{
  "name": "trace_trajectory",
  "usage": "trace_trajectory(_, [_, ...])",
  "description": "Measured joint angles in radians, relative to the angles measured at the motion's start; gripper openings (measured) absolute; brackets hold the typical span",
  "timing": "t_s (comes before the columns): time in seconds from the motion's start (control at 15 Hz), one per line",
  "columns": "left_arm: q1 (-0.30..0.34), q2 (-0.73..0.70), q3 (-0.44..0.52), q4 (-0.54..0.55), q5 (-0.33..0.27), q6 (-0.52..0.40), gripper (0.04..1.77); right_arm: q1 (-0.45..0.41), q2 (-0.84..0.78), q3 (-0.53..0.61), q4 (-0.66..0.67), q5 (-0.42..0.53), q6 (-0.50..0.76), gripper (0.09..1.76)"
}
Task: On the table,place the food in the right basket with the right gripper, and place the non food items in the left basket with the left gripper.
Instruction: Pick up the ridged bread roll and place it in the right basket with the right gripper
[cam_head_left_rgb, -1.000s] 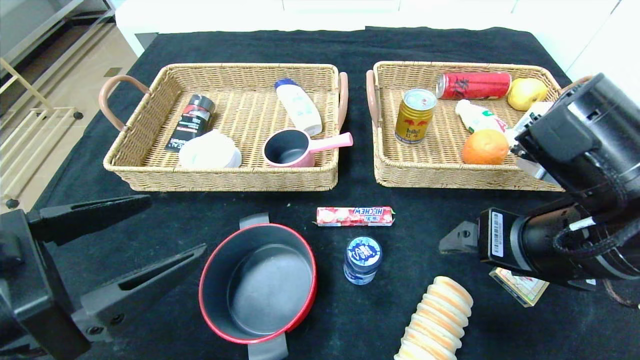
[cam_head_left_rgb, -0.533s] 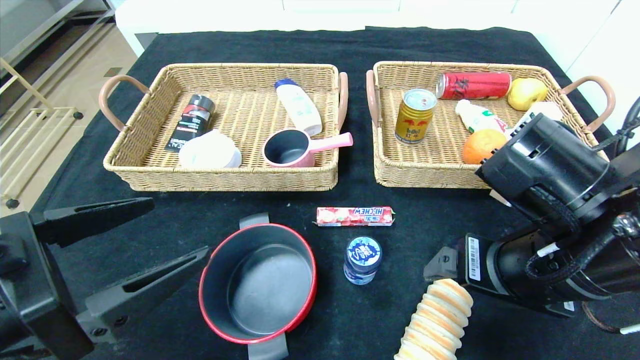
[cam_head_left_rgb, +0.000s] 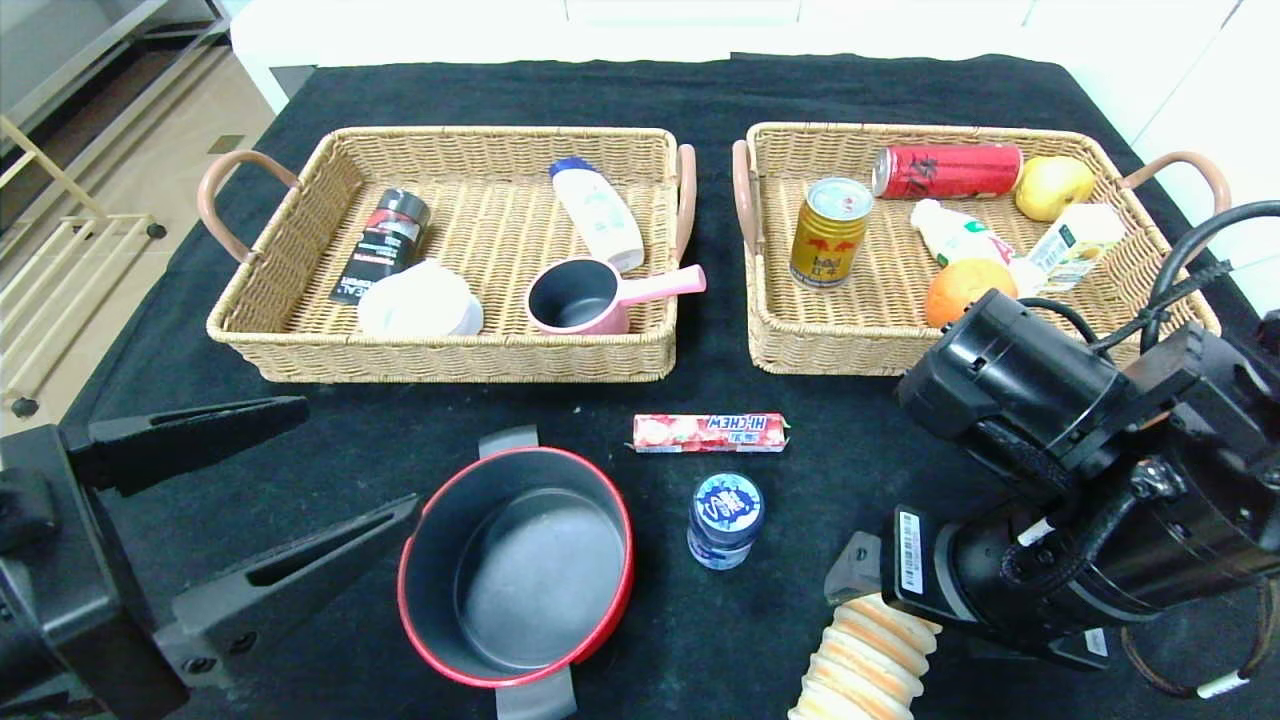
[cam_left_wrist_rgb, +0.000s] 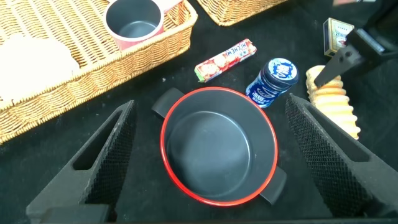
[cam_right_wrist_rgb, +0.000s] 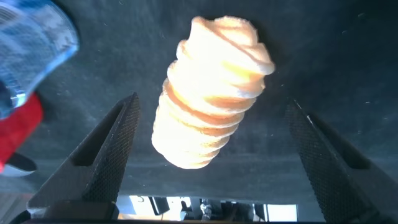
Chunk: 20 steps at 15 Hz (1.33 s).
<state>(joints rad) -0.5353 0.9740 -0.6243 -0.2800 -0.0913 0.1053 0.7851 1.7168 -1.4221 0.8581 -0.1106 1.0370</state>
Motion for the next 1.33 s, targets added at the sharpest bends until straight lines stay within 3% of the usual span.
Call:
trace_trajectory(1.13, [0.0,-0.001,0.001,0.001,0.0,0.001,1.72,-0.002,0.107,-0.012,-0.007,0.004,0.009,1.71])
trace_trajectory(1.2, [0.0,-0.001,0.001,0.001,0.0,0.001,1.72,-0.002,0.11,-0.012,-0.007,0.005,0.011,1.66])
trace_trajectory(1.33, [-0.001,-0.001,0.002,0.002,0.0,0.005,1.72,-0.002,0.114,-0.012,-0.007,0.009,0.013,1.32])
